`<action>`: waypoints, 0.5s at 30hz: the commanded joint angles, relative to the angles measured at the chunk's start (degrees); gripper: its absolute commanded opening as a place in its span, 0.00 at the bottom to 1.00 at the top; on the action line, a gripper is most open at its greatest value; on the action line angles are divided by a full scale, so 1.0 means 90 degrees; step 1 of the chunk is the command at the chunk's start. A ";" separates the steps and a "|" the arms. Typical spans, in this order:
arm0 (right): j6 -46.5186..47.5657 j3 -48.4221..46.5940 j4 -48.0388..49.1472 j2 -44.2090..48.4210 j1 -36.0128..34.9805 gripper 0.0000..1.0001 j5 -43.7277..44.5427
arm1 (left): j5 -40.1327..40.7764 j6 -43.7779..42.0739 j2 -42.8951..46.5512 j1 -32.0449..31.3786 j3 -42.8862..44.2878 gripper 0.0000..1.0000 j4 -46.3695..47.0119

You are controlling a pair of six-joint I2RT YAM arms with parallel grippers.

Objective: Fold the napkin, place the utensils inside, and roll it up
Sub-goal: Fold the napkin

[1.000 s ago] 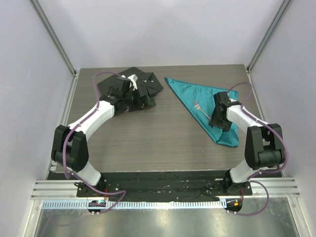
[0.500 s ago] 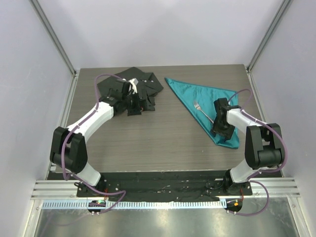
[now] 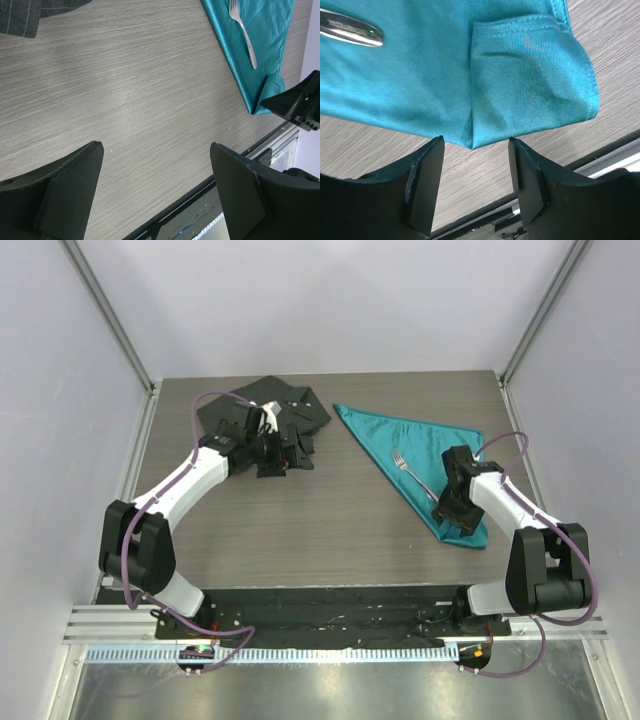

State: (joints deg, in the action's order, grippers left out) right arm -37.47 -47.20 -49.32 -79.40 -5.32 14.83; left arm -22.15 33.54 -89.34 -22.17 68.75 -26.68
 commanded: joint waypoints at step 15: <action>0.0795 -0.1446 0.0773 -0.1618 0.0815 0.38 0.0413 | 0.0108 -0.0231 0.0210 -0.0017 0.0076 0.93 -0.0083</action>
State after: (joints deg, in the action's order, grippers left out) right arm -32.23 -59.90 -43.97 -93.69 -0.89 16.84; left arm -21.45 32.49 -89.34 -22.17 68.75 -27.20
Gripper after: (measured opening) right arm 0.387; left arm 0.933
